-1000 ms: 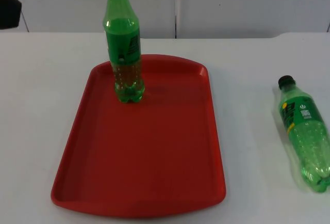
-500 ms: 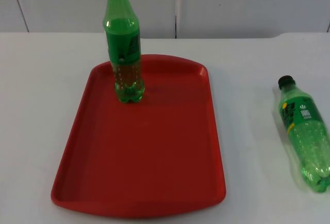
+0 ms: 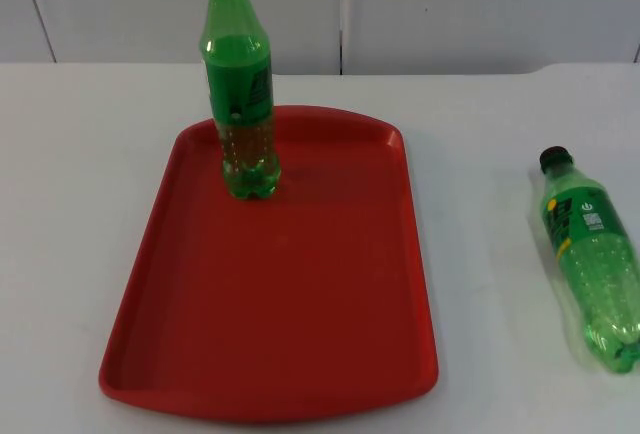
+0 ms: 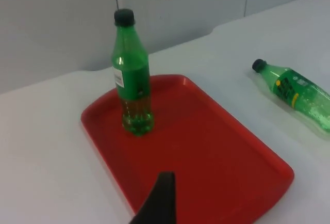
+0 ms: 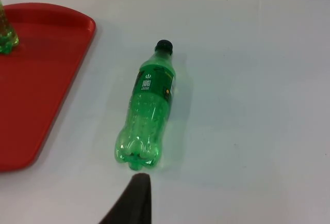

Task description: Place the bottle upright on the tray.

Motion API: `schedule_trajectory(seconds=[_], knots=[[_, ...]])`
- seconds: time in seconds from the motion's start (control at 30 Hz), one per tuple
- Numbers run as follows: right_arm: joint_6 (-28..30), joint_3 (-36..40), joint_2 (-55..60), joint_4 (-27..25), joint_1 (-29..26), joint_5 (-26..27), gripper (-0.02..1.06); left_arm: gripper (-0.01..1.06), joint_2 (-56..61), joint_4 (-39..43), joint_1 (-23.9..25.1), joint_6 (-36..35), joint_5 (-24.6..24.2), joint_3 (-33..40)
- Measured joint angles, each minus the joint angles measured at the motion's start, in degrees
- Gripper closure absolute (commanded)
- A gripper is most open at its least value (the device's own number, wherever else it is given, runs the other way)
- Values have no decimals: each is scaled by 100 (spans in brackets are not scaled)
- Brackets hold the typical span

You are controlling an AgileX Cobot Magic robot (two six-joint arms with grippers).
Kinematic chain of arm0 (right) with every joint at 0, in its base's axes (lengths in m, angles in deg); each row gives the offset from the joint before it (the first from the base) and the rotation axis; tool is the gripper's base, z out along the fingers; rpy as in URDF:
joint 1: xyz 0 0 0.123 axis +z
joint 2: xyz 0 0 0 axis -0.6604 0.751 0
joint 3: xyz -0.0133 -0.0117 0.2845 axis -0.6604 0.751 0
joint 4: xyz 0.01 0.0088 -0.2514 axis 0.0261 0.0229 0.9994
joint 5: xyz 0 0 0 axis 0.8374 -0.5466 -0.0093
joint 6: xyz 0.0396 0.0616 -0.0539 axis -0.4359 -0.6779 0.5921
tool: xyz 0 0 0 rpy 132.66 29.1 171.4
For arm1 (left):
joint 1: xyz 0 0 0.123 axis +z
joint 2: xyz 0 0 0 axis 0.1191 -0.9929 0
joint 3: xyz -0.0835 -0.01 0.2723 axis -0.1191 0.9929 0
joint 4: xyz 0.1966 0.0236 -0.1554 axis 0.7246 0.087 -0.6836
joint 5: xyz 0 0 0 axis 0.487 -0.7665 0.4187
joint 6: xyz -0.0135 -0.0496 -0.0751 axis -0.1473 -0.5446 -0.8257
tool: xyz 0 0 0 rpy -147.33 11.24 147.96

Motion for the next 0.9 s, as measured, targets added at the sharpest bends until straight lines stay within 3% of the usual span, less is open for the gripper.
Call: schedule_trajectory(seconds=[0.3,0.9], knots=[[0,0,0,0,0,0,-1,18,421,123,0,-292,-399,310],[0,0,0,0,0,0,-1,18,421,380,0,-338,-531,321]])
